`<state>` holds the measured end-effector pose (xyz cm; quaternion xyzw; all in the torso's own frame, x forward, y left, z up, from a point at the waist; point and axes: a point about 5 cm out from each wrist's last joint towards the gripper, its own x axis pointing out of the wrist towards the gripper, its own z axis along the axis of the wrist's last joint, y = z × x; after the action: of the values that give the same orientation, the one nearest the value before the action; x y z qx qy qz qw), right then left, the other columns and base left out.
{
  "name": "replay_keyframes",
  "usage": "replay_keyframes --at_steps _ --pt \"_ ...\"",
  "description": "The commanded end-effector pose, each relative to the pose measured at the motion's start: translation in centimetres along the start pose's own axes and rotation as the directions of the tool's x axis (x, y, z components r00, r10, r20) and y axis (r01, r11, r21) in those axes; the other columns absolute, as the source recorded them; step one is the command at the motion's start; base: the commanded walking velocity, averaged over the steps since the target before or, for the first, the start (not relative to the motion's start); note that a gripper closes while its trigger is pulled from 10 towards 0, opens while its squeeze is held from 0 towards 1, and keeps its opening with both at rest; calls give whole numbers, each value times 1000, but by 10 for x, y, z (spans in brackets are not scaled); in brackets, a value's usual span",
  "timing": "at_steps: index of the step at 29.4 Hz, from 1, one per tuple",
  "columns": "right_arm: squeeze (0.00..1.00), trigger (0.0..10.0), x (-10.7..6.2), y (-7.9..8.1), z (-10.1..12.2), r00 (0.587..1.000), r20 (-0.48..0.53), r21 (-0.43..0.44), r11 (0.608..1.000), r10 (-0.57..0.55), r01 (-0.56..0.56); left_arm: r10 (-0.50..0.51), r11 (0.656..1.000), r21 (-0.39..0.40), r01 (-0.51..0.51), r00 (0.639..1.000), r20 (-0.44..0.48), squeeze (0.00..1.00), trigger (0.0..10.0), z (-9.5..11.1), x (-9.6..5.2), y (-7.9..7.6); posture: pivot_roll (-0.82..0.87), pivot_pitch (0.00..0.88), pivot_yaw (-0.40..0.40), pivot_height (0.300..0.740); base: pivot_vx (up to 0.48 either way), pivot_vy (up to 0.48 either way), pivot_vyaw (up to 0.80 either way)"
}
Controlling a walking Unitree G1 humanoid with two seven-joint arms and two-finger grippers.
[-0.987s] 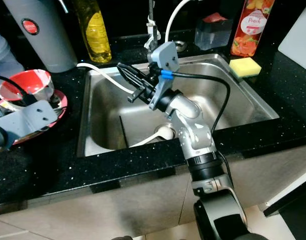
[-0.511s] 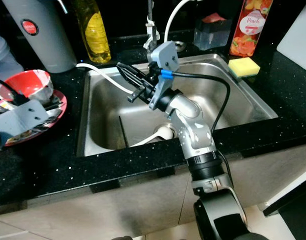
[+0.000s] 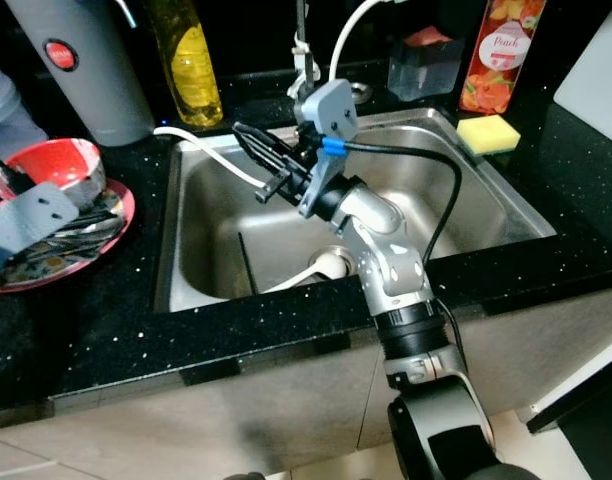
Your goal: Kitchen organization
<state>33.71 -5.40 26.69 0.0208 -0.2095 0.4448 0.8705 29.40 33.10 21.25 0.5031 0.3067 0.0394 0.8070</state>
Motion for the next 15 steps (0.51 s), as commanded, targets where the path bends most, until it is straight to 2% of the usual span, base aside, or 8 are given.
replay_keyframes --at_steps 1,3,7,8,9,10,15 --pt "0 10000 2 2 2 1000 -1 -15 1000 12 -12 -154 987 -46 155 988 14 0 10000 -2 12 -24 125 0 55 740 0 0 0" --pt "0 10000 1 1 2 1000 -1 -16 1000 8 -8 -166 986 -26 167 986 18 0 10000 -2 14 -19 124 0 58 740 0 0 0" --pt "0 10000 1 0 2 1000 4 -19 1000 -4 4 -159 987 17 159 987 19 0 10000 -4 17 4 126 0 69 740 0 0 0" --pt "0 10000 1 0 2 1000 5 -19 1000 -7 7 -150 988 24 150 989 17 0 6863 -5 17 10 127 0 74 740 0 0 0" --pt "0 10000 1 0 2 1000 5 -19 1000 -7 7 -150 988 24 150 989 17 0 6863 -5 17 10 127 0 74 740 0 0 0" --pt "0 10000 1 0 2 1000 7 -18 1000 -11 11 -138 990 37 138 990 11 0 0 -6 18 15 127 0 77 740 0 0 0" --pt "0 10000 0 0 1 1000 9 -17 1000 -22 22 -114 991 69 112 993 24 0 0 -4 18 21 125 0 84 740 0 0 0"
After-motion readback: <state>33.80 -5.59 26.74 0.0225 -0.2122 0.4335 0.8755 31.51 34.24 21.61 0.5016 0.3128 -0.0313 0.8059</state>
